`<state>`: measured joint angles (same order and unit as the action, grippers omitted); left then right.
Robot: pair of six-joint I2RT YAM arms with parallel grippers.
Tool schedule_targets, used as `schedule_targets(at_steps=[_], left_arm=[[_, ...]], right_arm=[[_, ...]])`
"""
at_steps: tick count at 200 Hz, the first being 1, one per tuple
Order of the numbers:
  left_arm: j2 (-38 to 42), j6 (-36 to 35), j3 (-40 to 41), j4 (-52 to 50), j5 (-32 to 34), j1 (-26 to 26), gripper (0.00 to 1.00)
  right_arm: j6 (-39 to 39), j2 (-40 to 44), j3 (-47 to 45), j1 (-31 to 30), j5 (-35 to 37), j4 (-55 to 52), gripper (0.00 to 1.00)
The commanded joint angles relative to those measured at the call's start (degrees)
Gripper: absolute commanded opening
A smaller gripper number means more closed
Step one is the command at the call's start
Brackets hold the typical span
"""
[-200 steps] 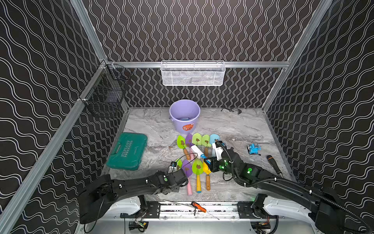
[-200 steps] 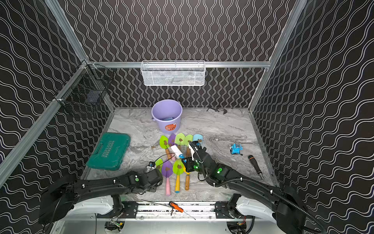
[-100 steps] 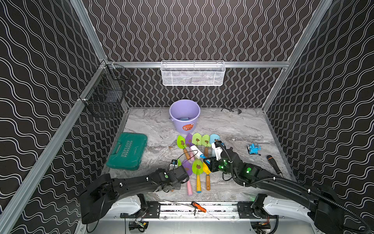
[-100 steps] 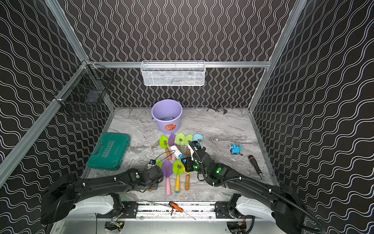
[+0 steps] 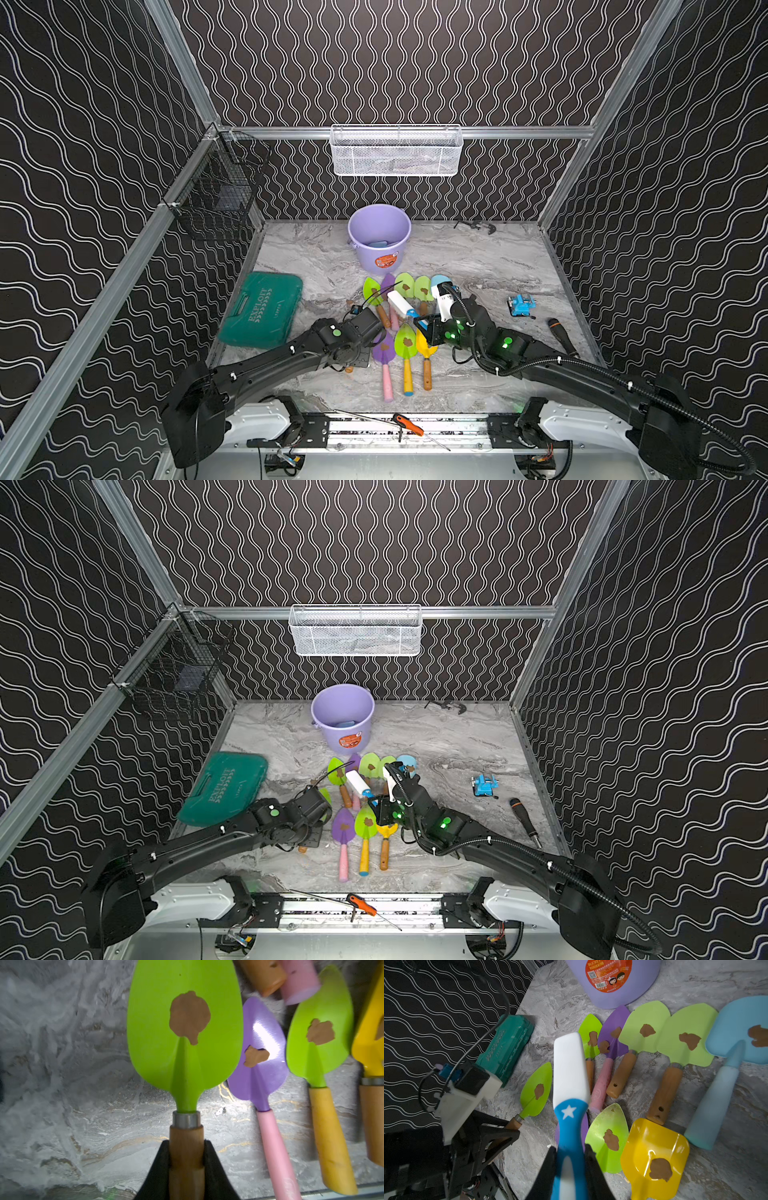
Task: Brush the soil off the hand trowel and place it into the bucket
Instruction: Brush off the soil from the hand trowel.
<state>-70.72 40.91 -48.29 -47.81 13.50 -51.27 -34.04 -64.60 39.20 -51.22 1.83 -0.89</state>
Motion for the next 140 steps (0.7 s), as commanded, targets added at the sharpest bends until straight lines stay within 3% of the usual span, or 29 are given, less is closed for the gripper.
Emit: schedule_targets(at_steps=[1, 26, 61, 140], left_arm=[[-1.1, -4.8, -4.3, -3.9, 1.3, 0.2, 0.00], [-2.5, -7.9, -8.8, -5.5, 2.4, 0.3, 0.00], [-3.1, -11.2, -12.6, -6.2, -1.5, 1.5, 0.00], [-2.6, -16.8, -14.9, -5.9, -4.1, 1.5, 0.00]], right_arm=[[1.6, 0.3, 0.7, 0.3, 1.0, 0.1, 0.00], [3.5, -0.8, 2.8, 0.3, 0.9, -1.7, 0.00], [4.7, -1.8, 7.3, 0.4, -1.5, -6.0, 0.00], [6.4, 0.7, 4.1, 0.4, -2.0, -3.9, 0.00]])
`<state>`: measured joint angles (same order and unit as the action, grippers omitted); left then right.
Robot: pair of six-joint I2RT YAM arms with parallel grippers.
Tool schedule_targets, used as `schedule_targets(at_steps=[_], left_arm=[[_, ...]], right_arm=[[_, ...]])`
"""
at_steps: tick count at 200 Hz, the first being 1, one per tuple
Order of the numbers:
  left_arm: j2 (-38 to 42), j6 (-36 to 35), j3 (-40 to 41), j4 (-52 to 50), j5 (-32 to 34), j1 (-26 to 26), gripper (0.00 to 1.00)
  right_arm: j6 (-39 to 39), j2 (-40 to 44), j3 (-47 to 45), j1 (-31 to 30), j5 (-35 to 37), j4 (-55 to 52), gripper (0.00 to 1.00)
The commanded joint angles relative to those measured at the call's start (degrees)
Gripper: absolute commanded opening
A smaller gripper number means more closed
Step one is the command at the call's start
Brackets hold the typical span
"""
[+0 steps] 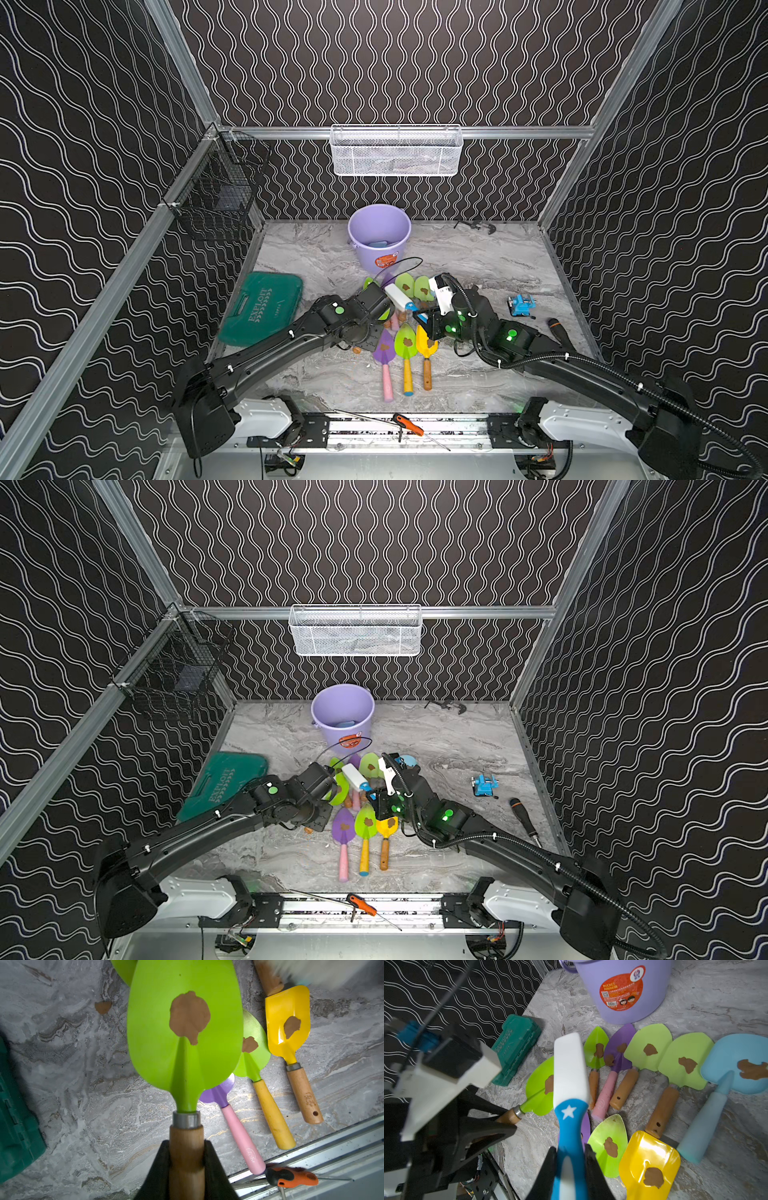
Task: Brush the soil off the hand trowel and place it into the bucket
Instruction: Brush off the soil from the hand trowel.
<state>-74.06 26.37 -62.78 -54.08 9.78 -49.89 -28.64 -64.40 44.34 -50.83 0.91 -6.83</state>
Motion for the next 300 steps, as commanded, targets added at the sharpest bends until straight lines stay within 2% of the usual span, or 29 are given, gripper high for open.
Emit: schedule_targets(at_steps=[1, 20, 54, 99, 148, 213, 241, 254, 283, 300], left_arm=[[0.8, -2.2, -0.3, 0.4, -0.3, 0.1, 0.00], [0.5, -0.4, -1.2, -0.8, 2.3, 0.3, 0.00], [-3.0, -3.3, -3.3, -3.9, -2.1, 0.8, 0.00], [-0.6, -4.8, -1.4, -2.7, -1.1, 1.8, 0.00], [1.4, -6.4, 0.6, -0.7, -2.7, 2.8, 0.00], [1.6, -3.9, 1.2, -1.0, 1.5, 2.9, 0.00], [0.8, -2.9, -0.5, -2.7, 1.2, 3.1, 0.00], [0.2, -3.4, -0.8, -3.0, -0.1, 3.1, 0.00], [0.4, -4.5, -0.6, -3.2, -0.5, 3.1, 0.00], [0.3, -4.5, -0.6, -3.6, -0.2, 3.1, 0.00]], right_arm=[[0.9, 0.4, -1.1, 0.0, -1.1, 2.0, 0.00], [0.4, 0.1, -0.8, 0.0, -1.3, 0.5, 0.00], [-0.3, -0.5, 3.2, 0.0, -1.3, -5.6, 0.00], [0.4, -1.4, 8.2, -0.1, -1.1, -12.1, 0.00], [0.4, -1.5, 9.5, -1.3, -2.6, -12.1, 0.00], [2.7, -6.5, 12.4, -5.9, -3.3, -13.9, 0.00], [2.6, -8.3, 12.4, -7.8, -2.3, -15.3, 0.00], [1.2, -9.3, 12.4, -7.9, 2.3, -17.2, 0.00], [-1.6, -10.7, 17.1, -7.9, 18.3, -23.9, 0.00], [-1.2, -9.5, 18.2, -8.3, 22.4, -24.5, 0.00]])
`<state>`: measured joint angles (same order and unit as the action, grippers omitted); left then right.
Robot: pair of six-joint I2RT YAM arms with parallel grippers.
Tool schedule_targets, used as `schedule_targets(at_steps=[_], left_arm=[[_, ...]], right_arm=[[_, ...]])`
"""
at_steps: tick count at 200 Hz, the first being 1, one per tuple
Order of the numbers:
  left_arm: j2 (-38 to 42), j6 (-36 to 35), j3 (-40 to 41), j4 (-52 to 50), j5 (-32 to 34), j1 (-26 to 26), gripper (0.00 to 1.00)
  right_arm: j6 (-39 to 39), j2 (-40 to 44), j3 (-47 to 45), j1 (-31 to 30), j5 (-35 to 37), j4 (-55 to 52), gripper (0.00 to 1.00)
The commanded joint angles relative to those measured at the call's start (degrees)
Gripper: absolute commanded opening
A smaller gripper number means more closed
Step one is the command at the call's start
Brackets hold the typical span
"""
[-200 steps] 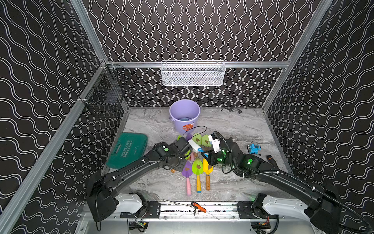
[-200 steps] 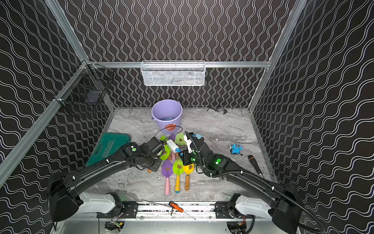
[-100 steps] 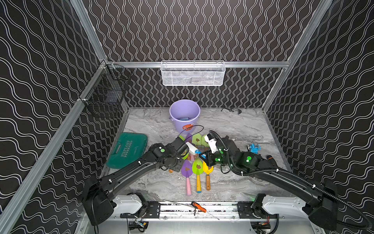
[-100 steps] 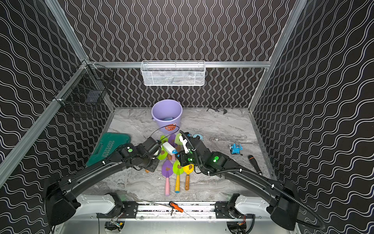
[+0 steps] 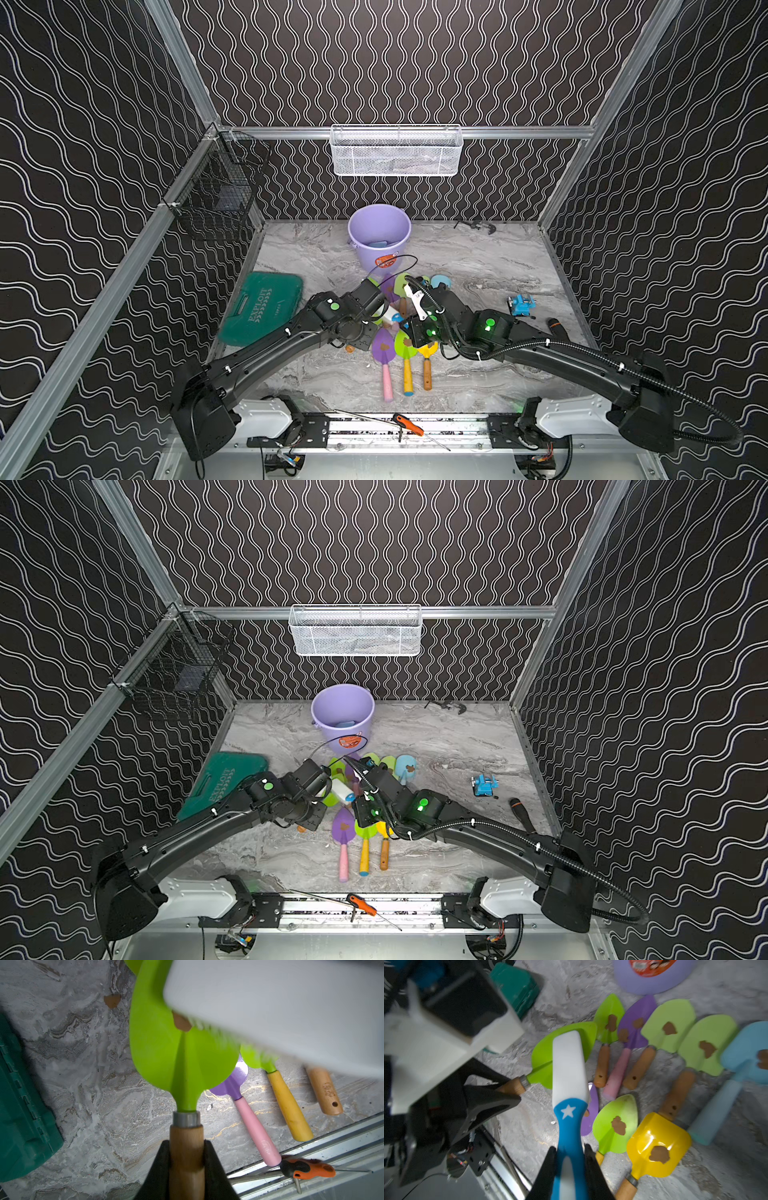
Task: Brush the soil off the hand trowel and place it into the bucket
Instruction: Brush off the soil from the hand trowel.
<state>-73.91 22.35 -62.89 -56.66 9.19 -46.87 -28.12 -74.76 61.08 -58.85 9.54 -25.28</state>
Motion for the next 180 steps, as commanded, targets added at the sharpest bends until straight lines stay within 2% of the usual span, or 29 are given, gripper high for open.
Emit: schedule_targets(at_steps=[1, 19, 48, 113, 180], left_arm=[[0.2, -0.6, -0.4, -1.0, 0.4, 0.1, 0.00], [0.0, -0.5, -0.2, -0.8, -0.1, 0.1, 0.00], [-0.4, -0.5, 0.0, -0.3, -0.7, 0.1, 0.00], [-0.3, 0.6, 1.1, -1.8, -1.5, 0.6, 0.00], [1.1, 3.0, 1.8, -5.4, -0.7, 2.4, 0.00]], right_arm=[[-1.6, 0.9, 1.4, -0.4, 13.7, -6.0, 0.00], [0.1, 3.4, 0.9, -2.1, 12.8, -3.0, 0.00], [1.6, 5.0, -0.9, -3.9, 5.6, 1.7, 0.00], [2.6, 2.5, -5.6, -4.6, -4.2, 9.9, 0.00], [1.3, -0.4, -7.3, 1.1, -6.1, 13.6, 0.00]])
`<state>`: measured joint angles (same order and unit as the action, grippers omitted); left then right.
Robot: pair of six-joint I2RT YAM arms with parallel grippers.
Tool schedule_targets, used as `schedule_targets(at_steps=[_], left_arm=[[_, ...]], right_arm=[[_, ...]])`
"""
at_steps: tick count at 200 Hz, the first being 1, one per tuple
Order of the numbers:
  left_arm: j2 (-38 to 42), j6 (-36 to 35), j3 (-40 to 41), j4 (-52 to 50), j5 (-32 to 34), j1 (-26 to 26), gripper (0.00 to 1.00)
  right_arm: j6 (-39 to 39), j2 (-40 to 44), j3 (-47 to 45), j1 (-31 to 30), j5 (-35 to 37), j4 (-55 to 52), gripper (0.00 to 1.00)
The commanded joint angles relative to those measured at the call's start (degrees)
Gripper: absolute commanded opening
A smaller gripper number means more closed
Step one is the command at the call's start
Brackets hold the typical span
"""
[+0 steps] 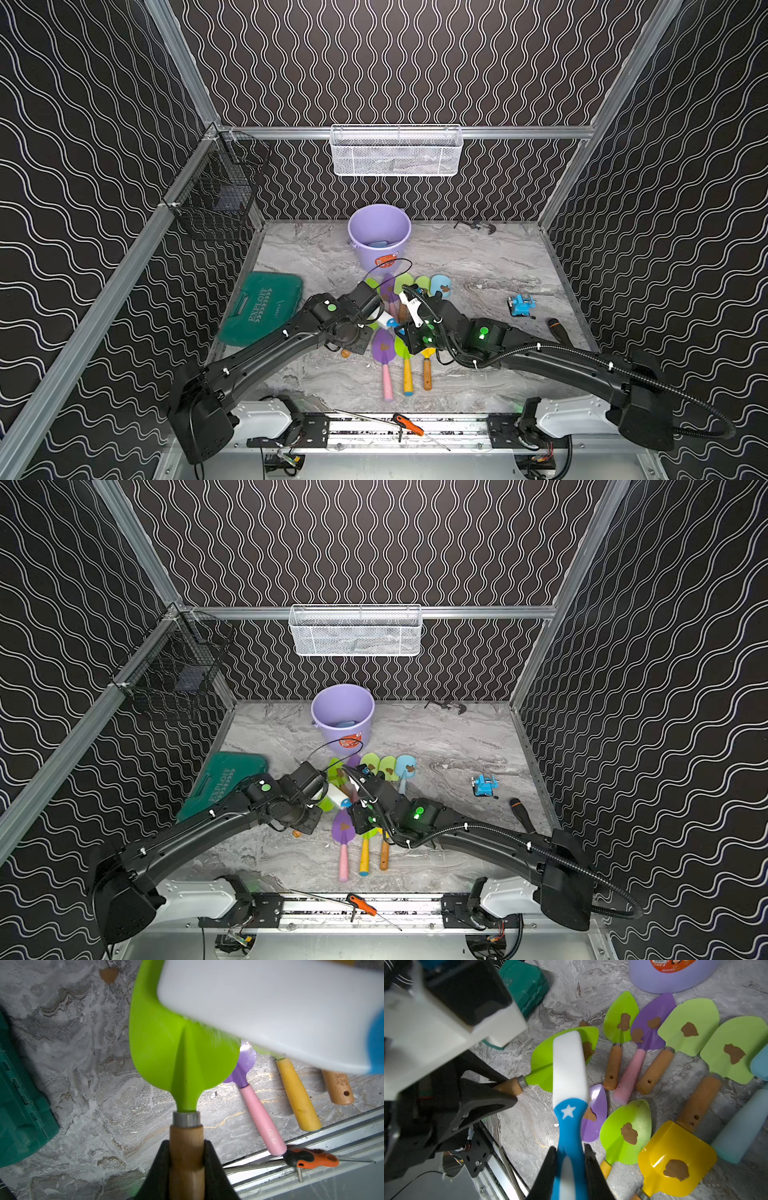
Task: Brush the soil off the hand trowel and place it into the bucket
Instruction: Brush off the soil from the hand trowel.
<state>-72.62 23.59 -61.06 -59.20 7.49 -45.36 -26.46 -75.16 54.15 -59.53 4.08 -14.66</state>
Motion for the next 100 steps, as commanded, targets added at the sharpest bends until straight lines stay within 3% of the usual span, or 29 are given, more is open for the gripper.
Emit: schedule_targets(at_steps=[1, 66, 100], left_arm=[[-0.2, 1.9, 0.0, -3.0, 1.0, 0.9, 0.00], [-0.8, 4.8, 0.8, -6.9, 3.1, 3.8, 0.00], [0.0, 3.4, -0.2, -3.6, -1.0, 4.4, 0.00]], right_arm=[[-0.3, 0.0, -0.4, 1.9, -0.8, 3.1, 0.00], [0.3, -1.1, 0.1, 8.0, -10.1, 9.0, 0.00], [-0.7, -0.4, -0.4, 9.5, -10.5, 8.8, 0.00]])
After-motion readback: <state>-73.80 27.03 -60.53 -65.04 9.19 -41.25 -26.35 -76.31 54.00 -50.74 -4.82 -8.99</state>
